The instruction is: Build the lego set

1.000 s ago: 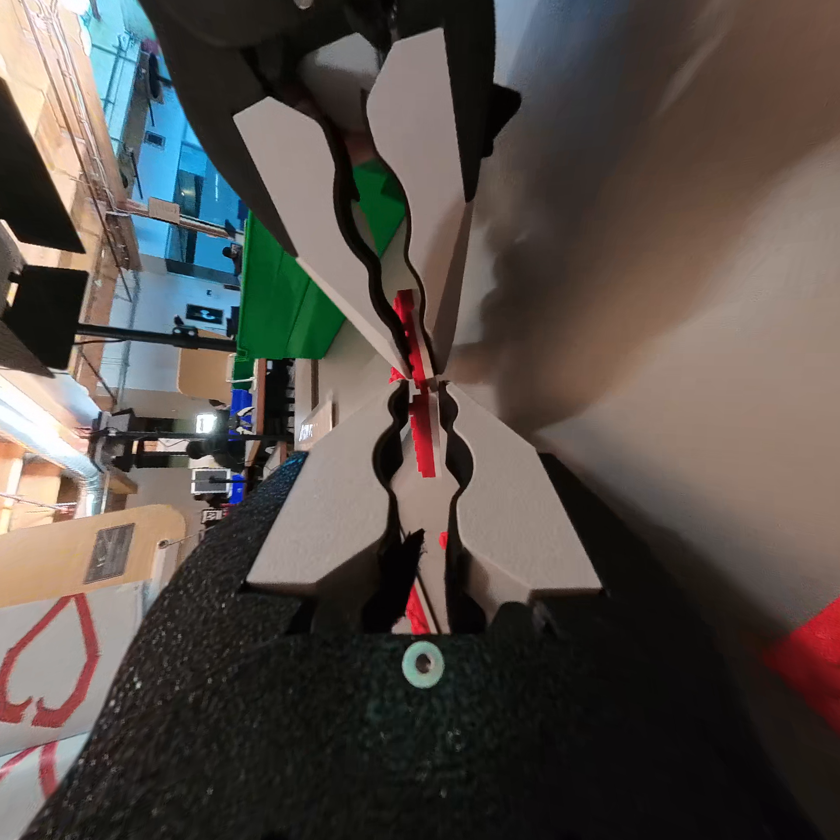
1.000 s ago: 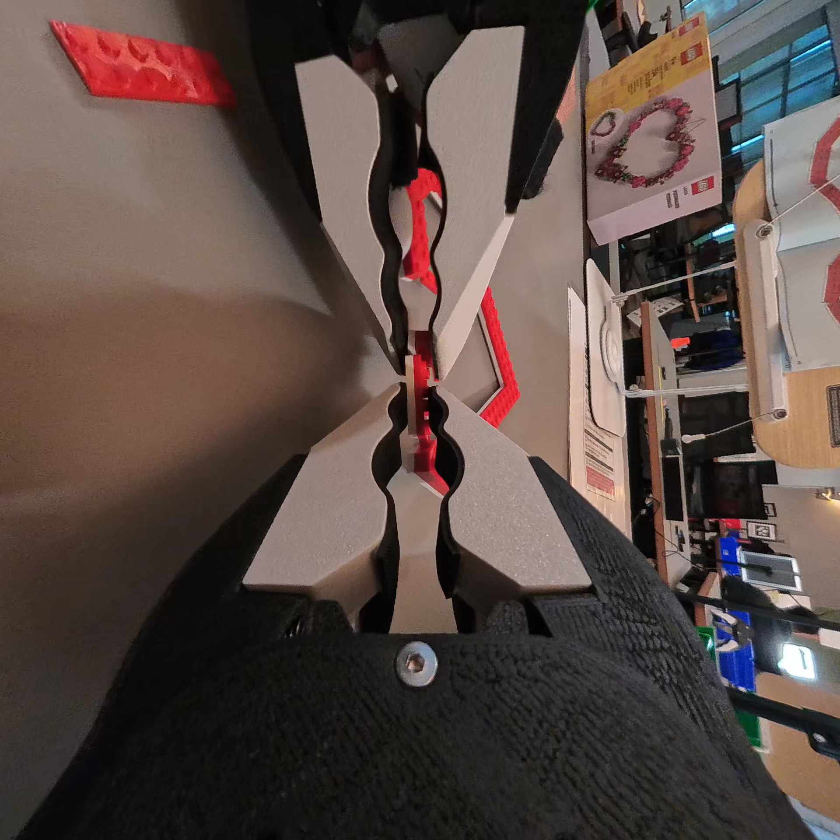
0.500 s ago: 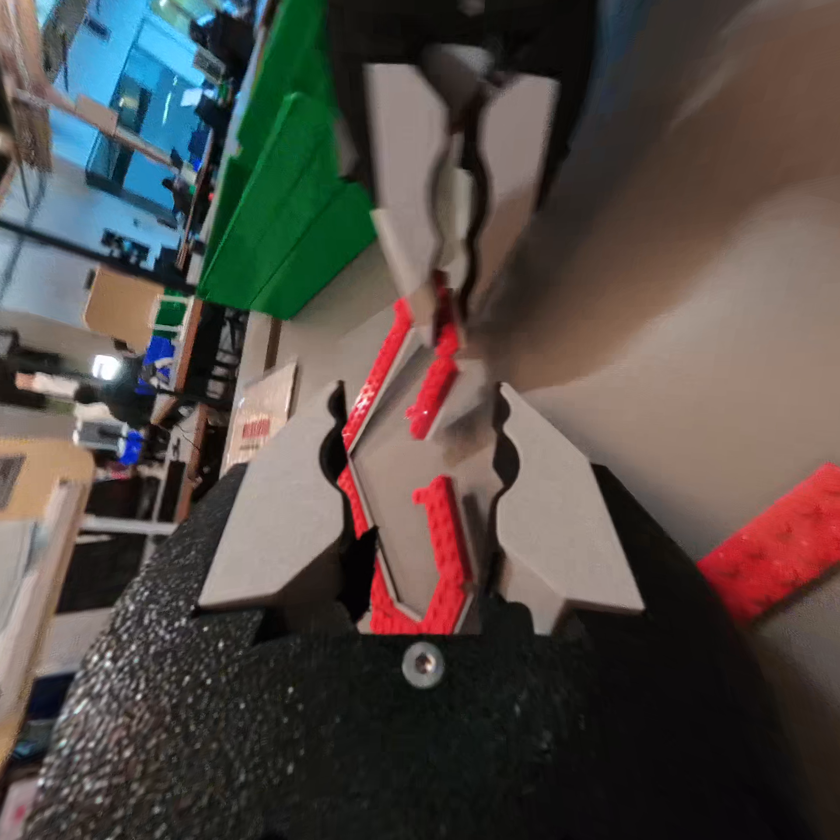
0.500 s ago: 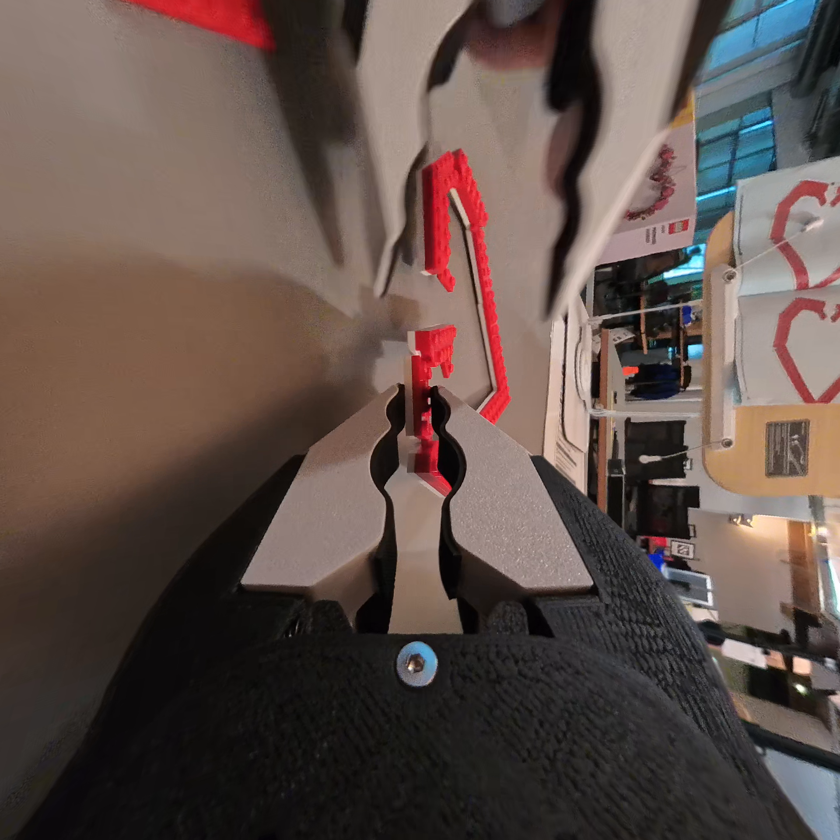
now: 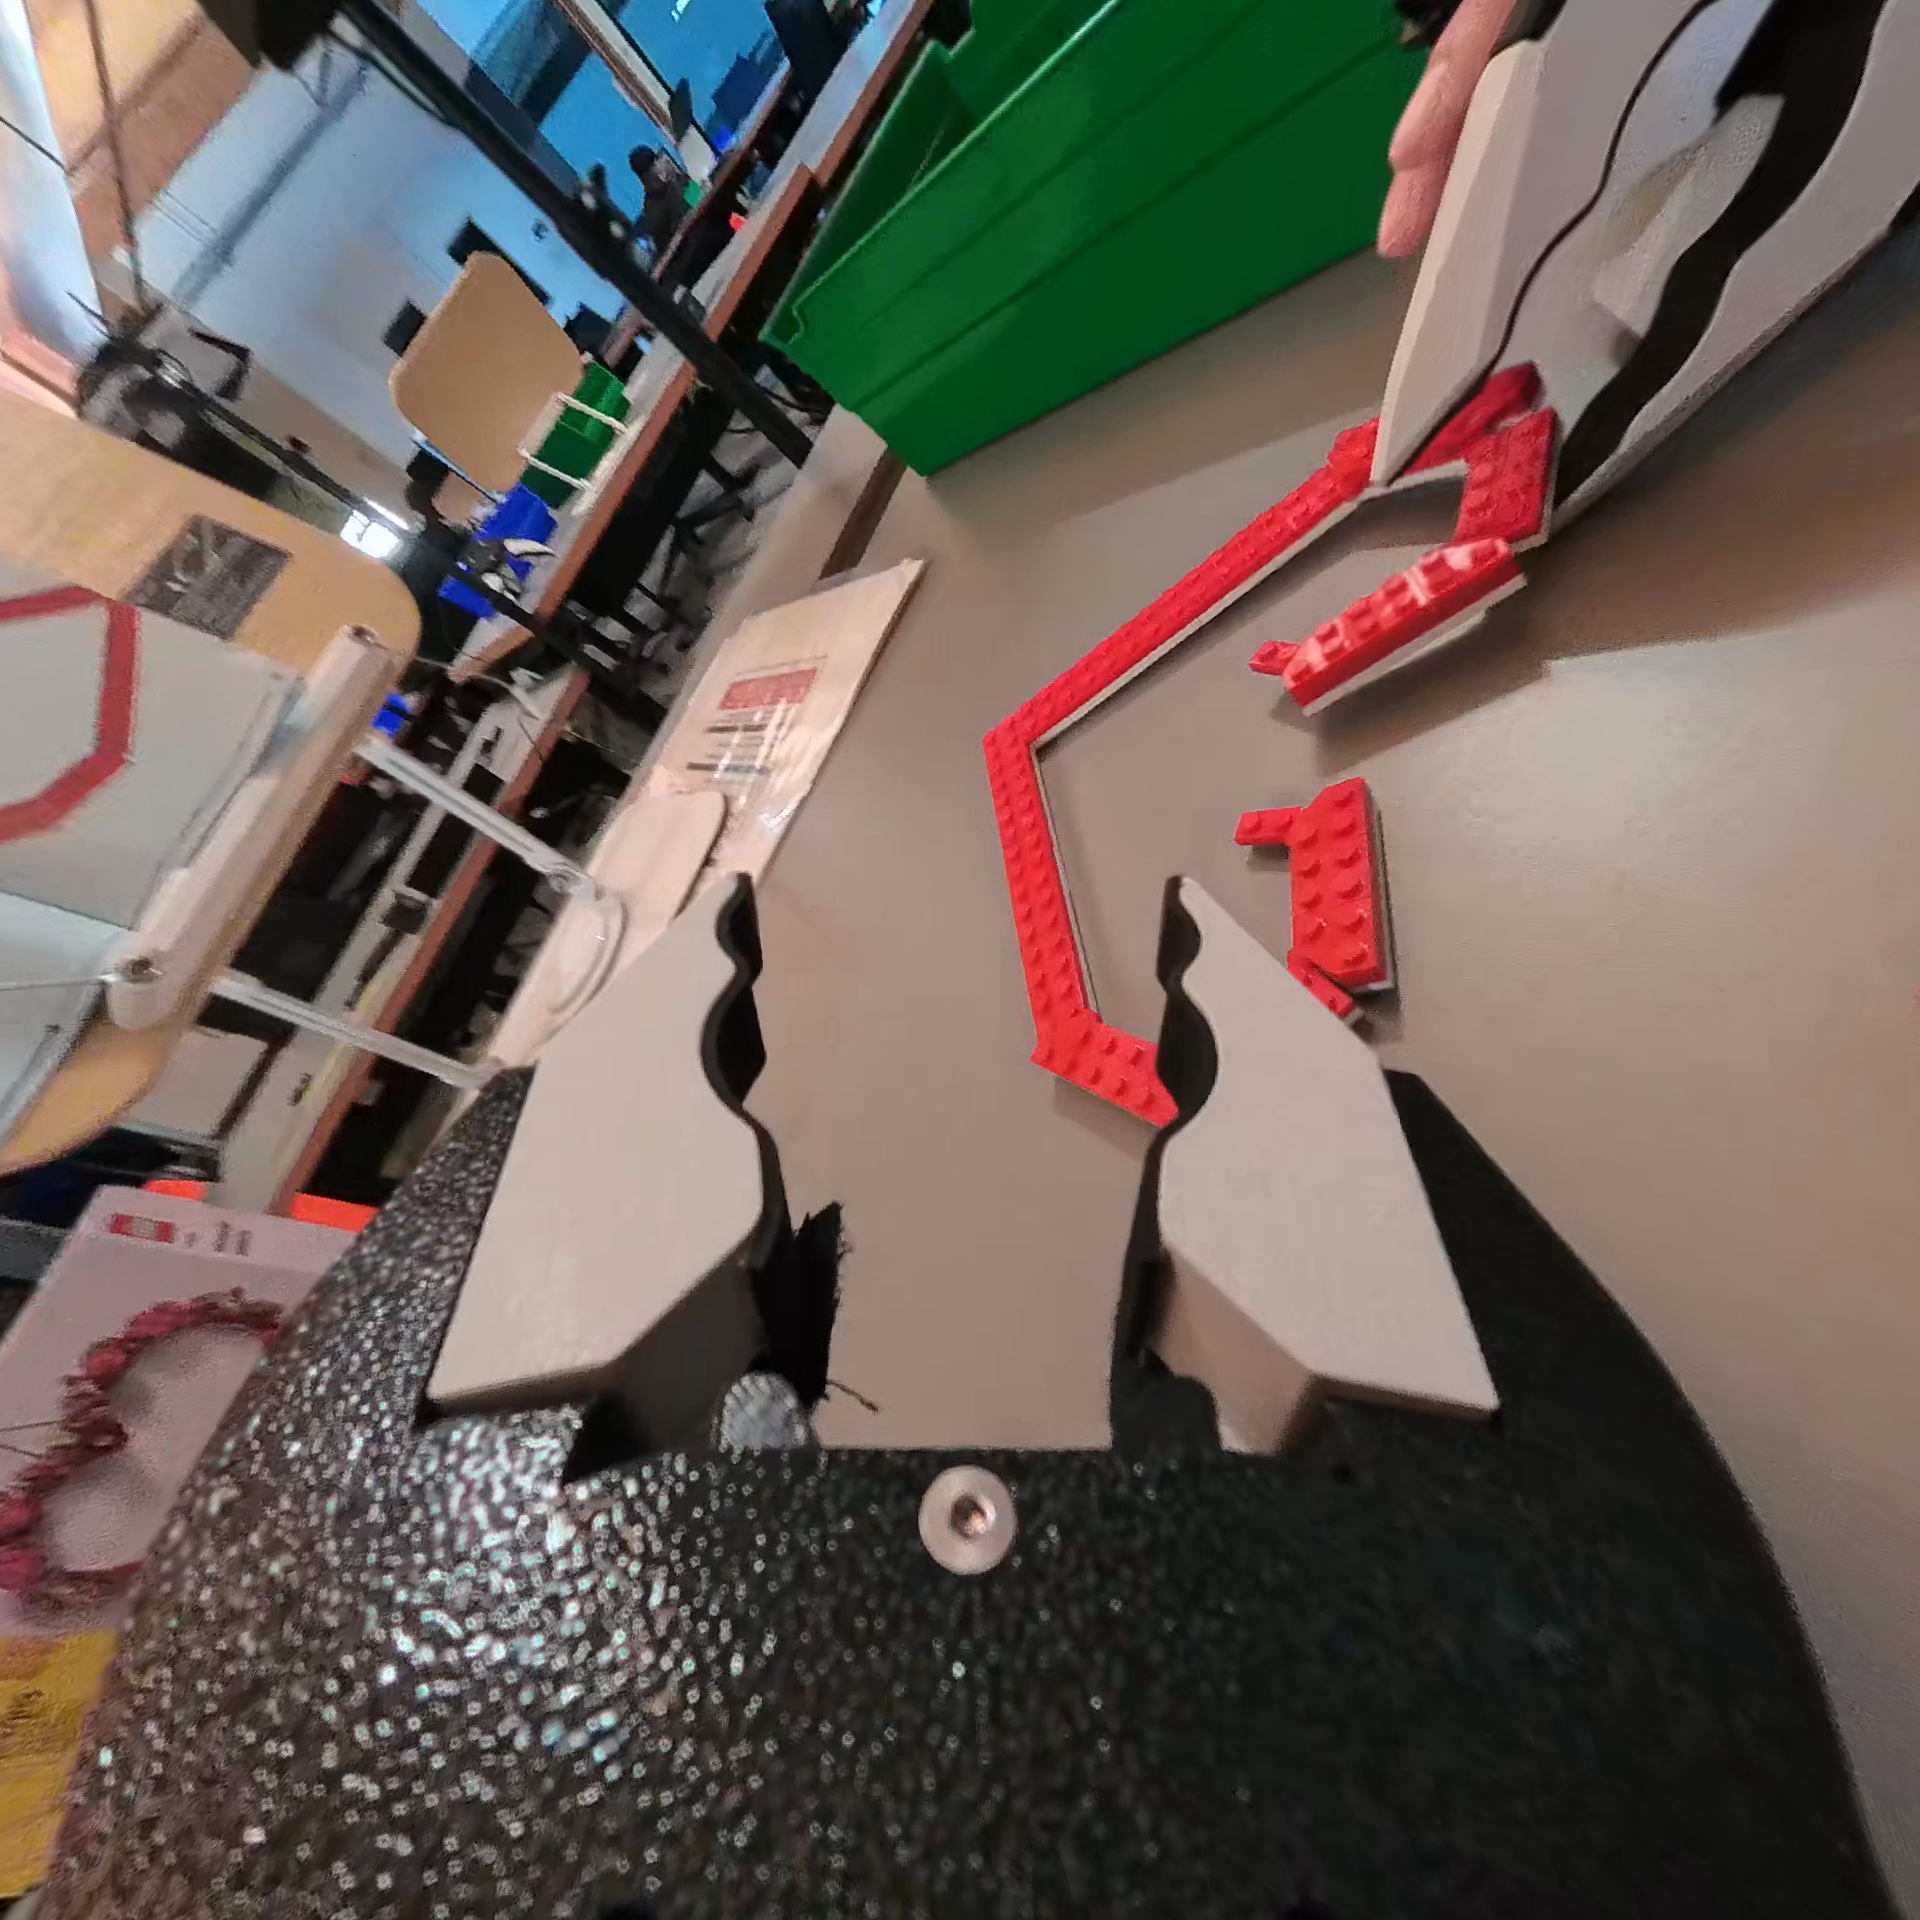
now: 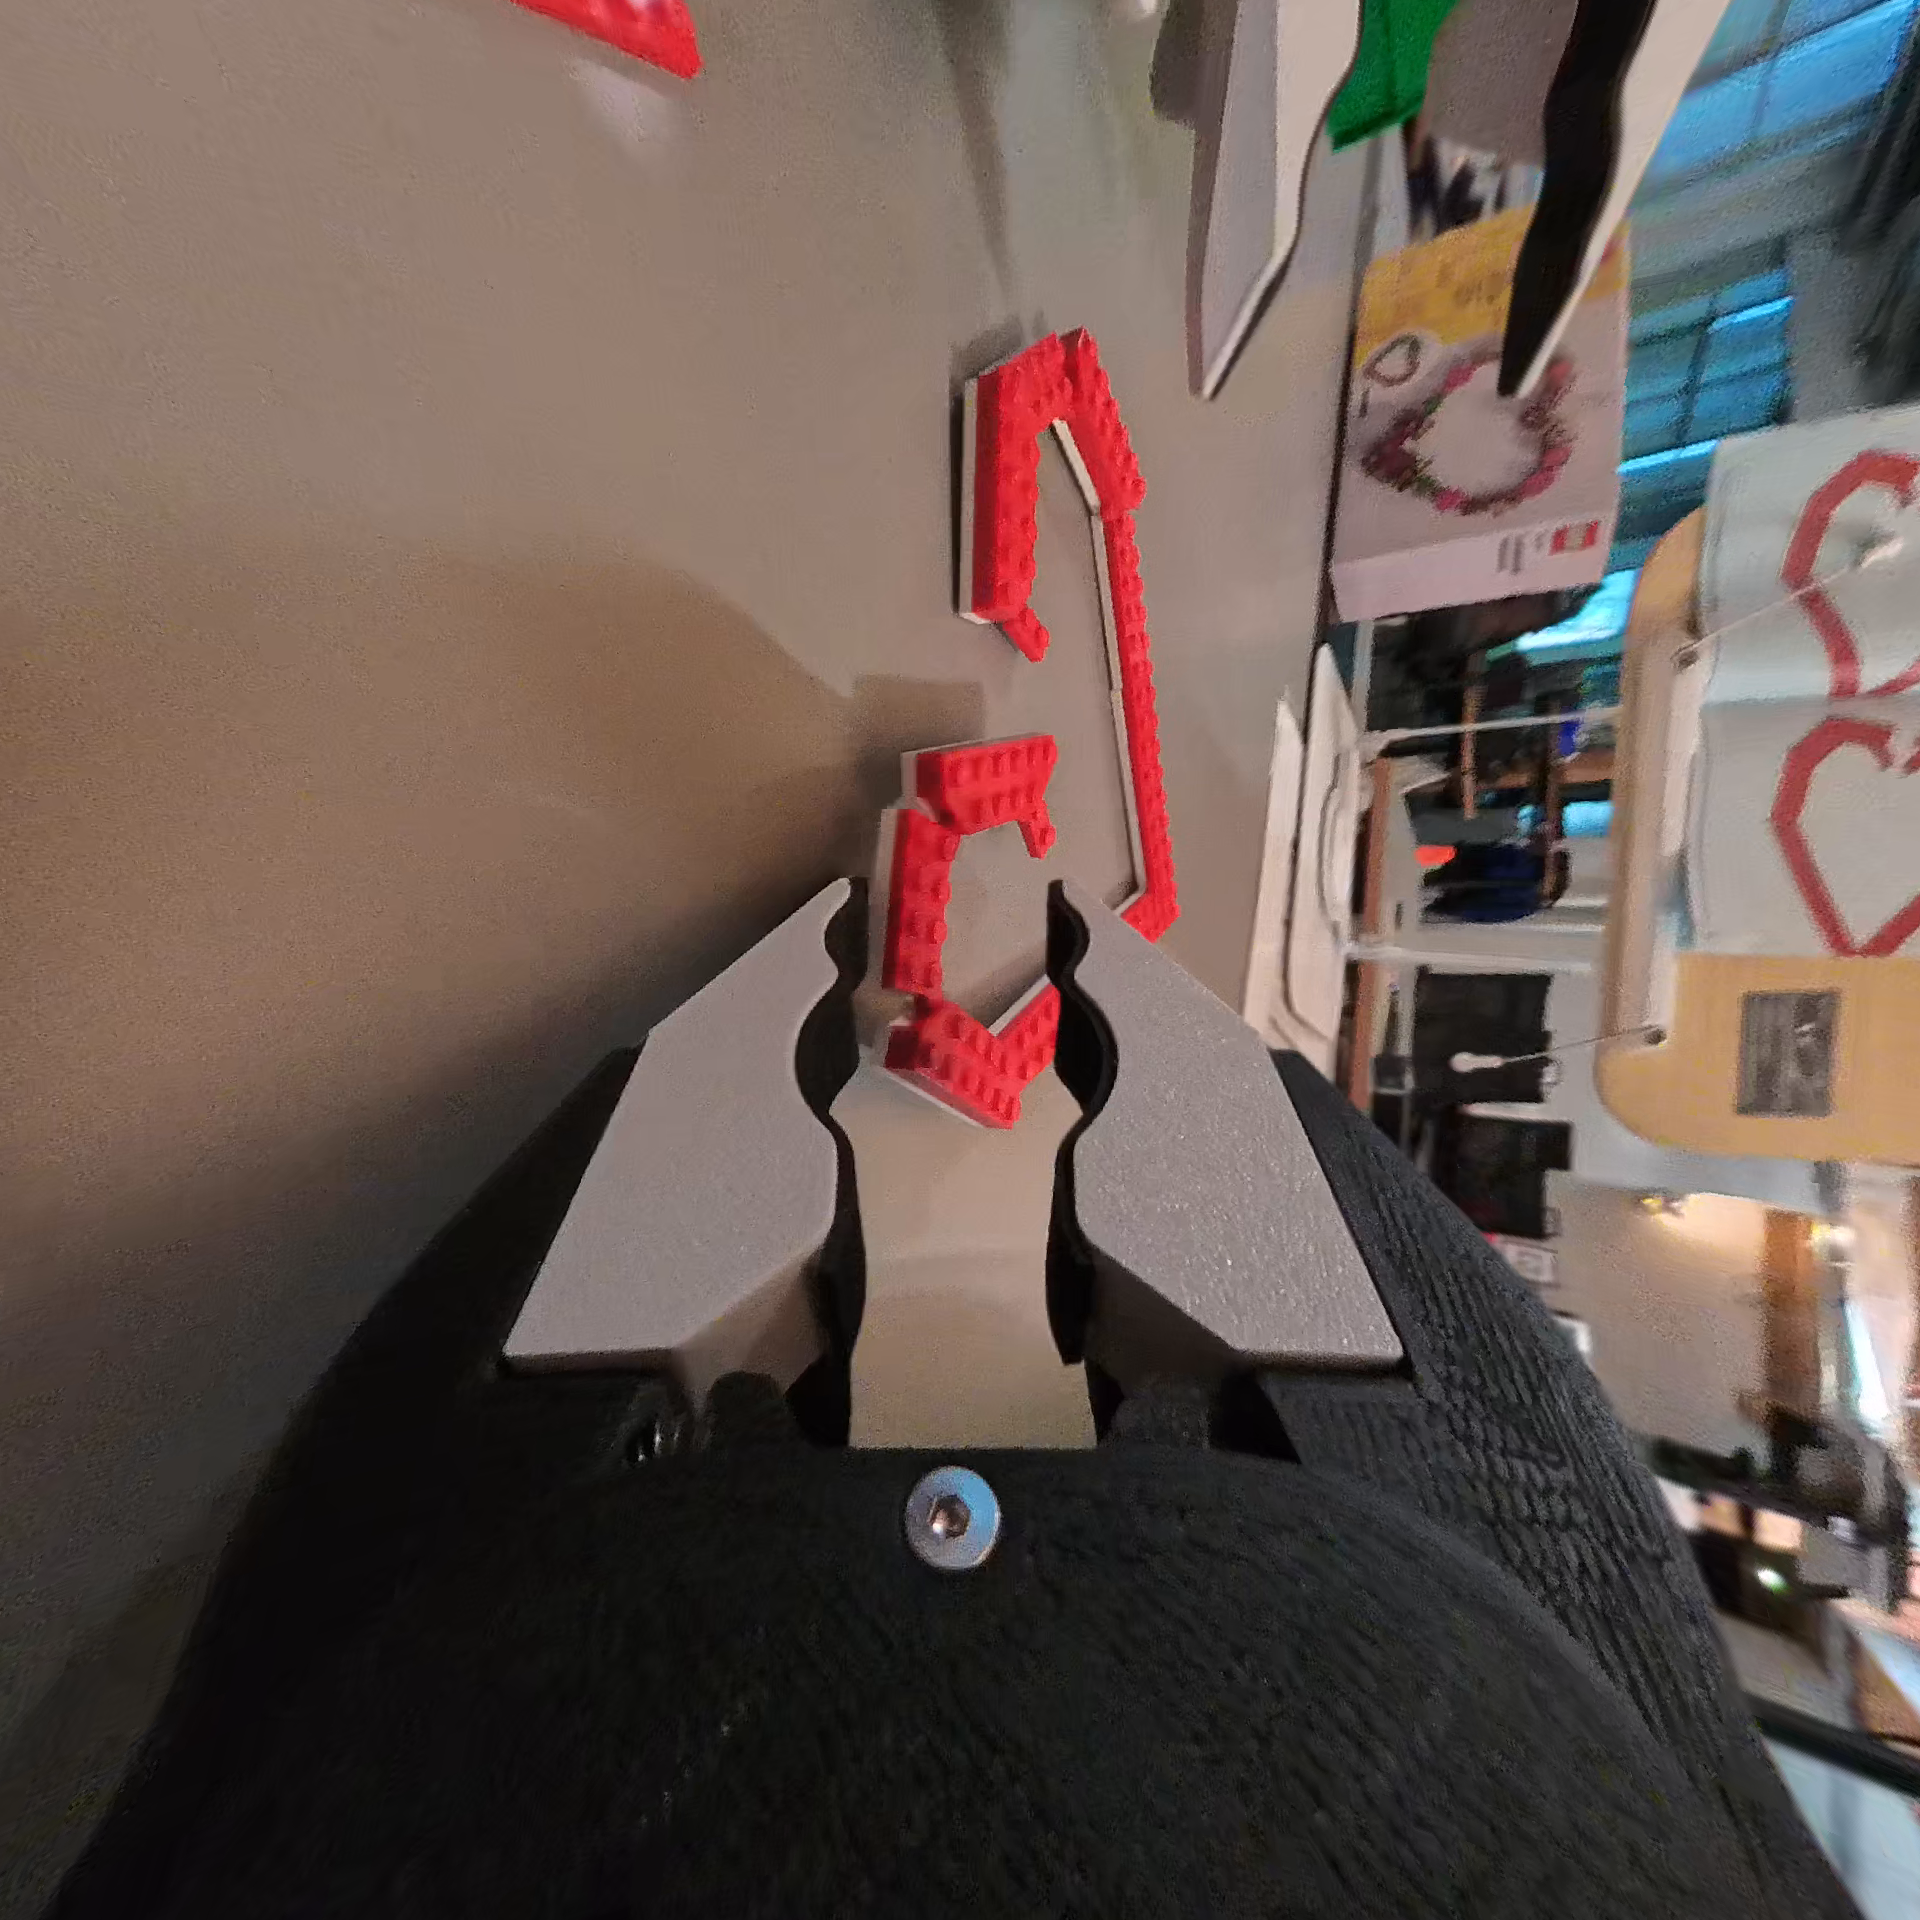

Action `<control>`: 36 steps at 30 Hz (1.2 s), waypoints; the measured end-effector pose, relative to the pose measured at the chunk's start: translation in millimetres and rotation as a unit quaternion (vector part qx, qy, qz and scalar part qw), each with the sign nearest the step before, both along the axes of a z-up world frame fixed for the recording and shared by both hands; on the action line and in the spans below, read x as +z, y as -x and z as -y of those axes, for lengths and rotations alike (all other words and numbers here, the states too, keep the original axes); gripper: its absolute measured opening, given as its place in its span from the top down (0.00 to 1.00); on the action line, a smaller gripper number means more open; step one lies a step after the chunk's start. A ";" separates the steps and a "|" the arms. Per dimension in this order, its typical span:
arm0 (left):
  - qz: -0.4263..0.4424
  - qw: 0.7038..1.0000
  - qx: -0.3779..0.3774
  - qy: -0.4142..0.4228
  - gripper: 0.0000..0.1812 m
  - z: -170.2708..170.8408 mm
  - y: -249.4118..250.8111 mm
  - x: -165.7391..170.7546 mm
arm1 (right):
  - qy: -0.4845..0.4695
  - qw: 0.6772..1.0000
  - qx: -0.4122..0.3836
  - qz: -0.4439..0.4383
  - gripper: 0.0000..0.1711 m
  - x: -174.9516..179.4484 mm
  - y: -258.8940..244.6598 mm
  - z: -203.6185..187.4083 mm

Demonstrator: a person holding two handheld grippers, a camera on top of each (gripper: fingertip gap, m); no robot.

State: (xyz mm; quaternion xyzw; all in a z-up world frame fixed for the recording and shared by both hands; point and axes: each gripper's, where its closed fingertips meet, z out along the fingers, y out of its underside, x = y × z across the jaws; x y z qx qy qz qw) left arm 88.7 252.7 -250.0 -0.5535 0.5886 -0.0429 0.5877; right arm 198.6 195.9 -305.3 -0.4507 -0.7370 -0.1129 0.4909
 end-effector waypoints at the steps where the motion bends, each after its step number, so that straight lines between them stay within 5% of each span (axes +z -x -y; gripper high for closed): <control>1: 0.005 1.000 -0.001 0.017 0.58 -0.4 1.2 -0.7 | 0.011 1.000 -0.005 -0.001 0.79 1.1 -0.4 1.4; 16: -0.050 0.978 -0.081 0.184 0.51 28.8 -2.1 -46.8 | 0.252 0.953 -0.061 -0.158 0.75 5.4 -16.6 1.1; 25: -0.061 0.980 -0.069 0.176 0.53 22.4 0.6 -55.9 | 0.057 0.951 -0.041 -0.302 0.78 53.4 -13.4 -24.8; 36: -0.039 0.976 -0.071 0.201 0.54 22.0 -1.1 -56.6 | -0.026 0.945 -0.067 -0.318 0.85 69.4 -26.6 -35.1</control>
